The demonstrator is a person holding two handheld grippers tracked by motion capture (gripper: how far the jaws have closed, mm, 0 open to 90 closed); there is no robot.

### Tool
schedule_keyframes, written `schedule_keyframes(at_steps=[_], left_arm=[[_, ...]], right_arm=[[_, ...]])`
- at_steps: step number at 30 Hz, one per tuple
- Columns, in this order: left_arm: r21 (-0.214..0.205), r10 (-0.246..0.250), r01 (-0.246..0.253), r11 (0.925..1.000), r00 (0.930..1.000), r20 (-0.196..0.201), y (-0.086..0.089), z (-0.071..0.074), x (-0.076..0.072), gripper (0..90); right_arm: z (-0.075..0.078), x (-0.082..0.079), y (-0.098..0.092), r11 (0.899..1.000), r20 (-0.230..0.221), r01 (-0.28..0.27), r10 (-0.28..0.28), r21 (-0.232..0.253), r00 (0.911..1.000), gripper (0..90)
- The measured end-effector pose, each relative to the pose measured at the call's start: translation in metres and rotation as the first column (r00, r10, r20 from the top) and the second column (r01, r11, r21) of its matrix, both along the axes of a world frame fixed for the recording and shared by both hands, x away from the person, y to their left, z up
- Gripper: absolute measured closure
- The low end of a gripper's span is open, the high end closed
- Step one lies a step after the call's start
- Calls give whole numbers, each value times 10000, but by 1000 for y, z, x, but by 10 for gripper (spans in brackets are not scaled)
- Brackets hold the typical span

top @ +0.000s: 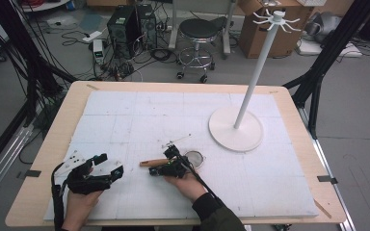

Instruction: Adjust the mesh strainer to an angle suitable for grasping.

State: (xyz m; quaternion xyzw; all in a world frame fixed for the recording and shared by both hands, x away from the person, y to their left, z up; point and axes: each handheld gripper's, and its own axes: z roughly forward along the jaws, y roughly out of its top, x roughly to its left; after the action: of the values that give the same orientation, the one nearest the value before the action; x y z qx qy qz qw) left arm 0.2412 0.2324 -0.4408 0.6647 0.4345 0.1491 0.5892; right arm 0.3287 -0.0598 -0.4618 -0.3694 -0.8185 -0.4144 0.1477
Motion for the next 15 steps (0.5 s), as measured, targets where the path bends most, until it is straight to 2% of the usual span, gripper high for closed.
schedule_keyframes(at_steps=[9, 12, 13, 15], left_arm=[[7, 11, -11, 10000, 10000, 2, 1, 0, 1, 90], [-11, 16, -16, 10000, 10000, -17, 0, 0, 1, 91], [-11, 16, -16, 10000, 10000, -19, 0, 0, 0, 90], [-4, 9, -9, 10000, 10000, -11, 0, 0, 0, 91]], right_arm=[[0, 7, -2, 9997, 84, 232, -232, -38, 9997, 899], [3, 8, -2, 9973, 402, 652, -638, -350, 9972, 899], [4, 9, -3, 9959, 636, 764, -733, -484, 9953, 899], [5, 9, -3, 9951, 633, 823, -788, -552, 9949, 899]])
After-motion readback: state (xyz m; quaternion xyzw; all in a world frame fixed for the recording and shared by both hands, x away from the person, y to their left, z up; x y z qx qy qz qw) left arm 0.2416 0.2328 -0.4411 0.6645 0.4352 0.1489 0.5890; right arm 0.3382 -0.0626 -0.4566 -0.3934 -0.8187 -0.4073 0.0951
